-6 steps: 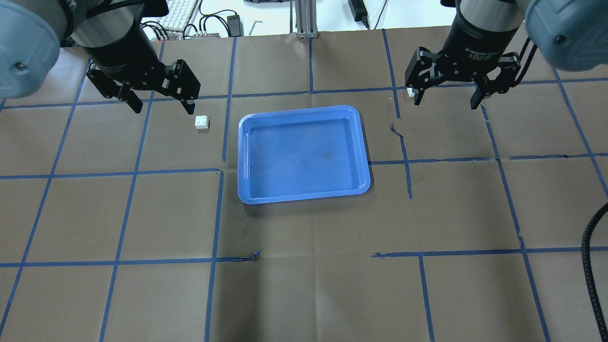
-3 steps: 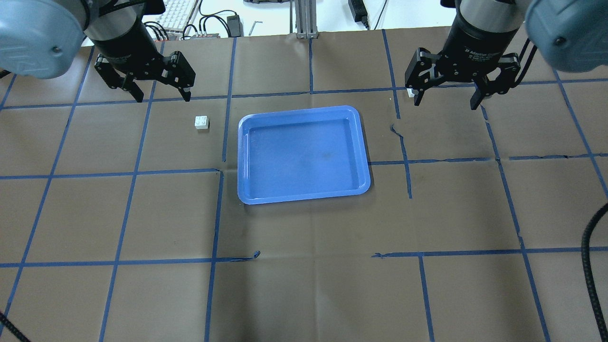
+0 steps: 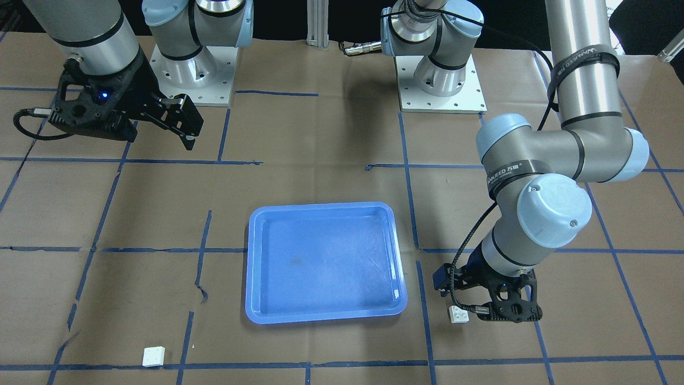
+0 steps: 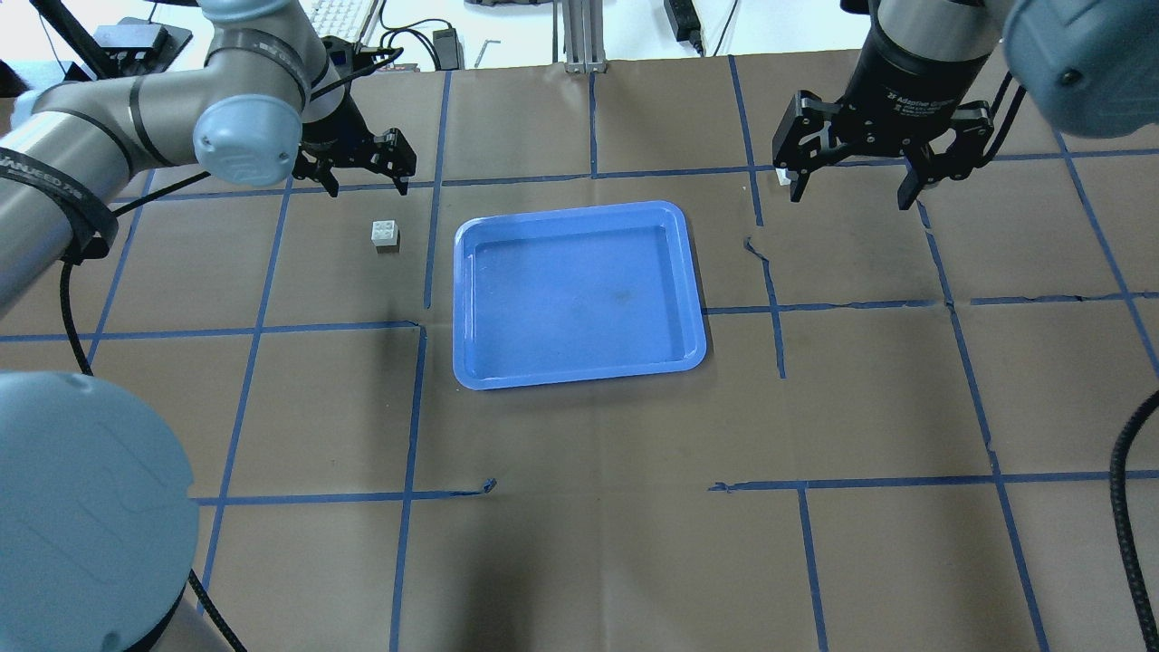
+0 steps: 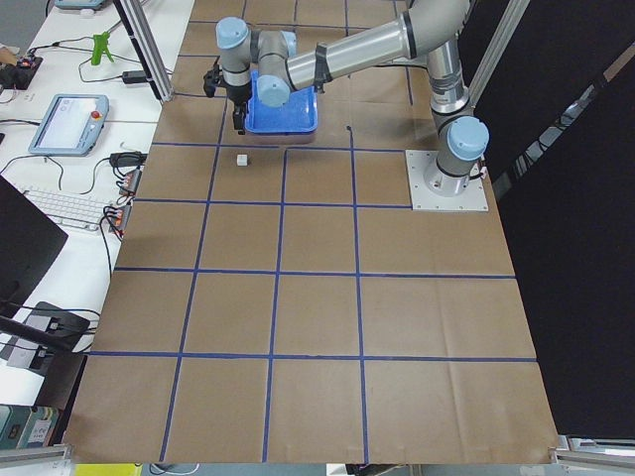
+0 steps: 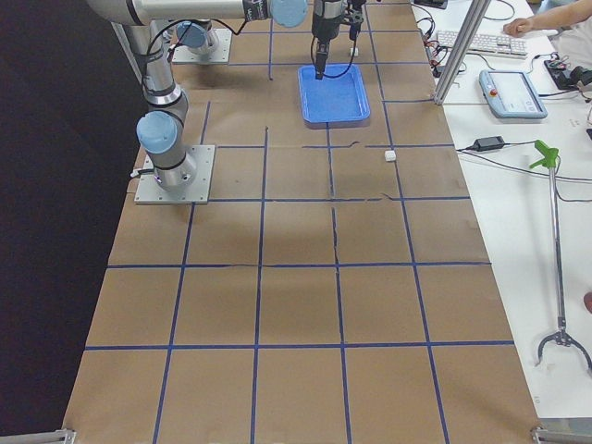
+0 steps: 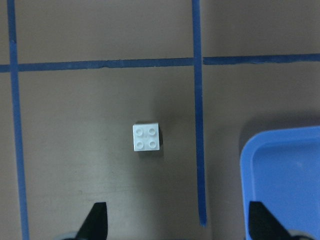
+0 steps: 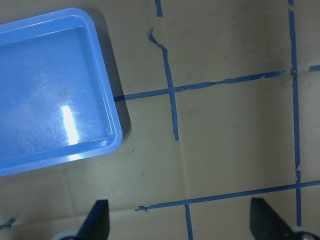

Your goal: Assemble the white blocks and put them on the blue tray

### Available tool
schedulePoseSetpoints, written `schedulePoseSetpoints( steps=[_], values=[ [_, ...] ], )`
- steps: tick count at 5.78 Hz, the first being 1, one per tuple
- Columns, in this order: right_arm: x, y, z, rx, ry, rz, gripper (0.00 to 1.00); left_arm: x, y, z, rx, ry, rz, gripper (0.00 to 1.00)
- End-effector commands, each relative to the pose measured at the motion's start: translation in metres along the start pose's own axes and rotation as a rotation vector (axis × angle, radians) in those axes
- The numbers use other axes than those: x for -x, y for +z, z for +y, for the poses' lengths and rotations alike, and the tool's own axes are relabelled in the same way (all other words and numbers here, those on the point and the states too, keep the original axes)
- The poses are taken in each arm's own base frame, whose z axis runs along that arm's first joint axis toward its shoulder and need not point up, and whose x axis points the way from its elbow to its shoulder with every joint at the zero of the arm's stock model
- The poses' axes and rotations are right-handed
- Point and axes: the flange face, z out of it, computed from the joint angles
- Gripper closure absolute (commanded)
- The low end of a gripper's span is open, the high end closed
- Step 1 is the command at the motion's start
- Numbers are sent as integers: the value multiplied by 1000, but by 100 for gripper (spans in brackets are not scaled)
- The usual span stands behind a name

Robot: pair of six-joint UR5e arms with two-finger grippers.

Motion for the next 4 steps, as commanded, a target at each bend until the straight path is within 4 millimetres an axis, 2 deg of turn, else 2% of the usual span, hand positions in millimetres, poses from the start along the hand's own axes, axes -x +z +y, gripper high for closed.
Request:
schedulePoseSetpoints(
  steps=[1,3,4],
  values=[
    [0,0,-1,0,-37,-14,0,15,75,-17,44,-3,0,0],
    [-1,-1,-9,-41,-400,-12,0,16,99,-10,74,-3,-17,0],
    [-11,12,-27,-23,-506,-13,0,16,103,-9,80,1,-16,22]
  ],
)
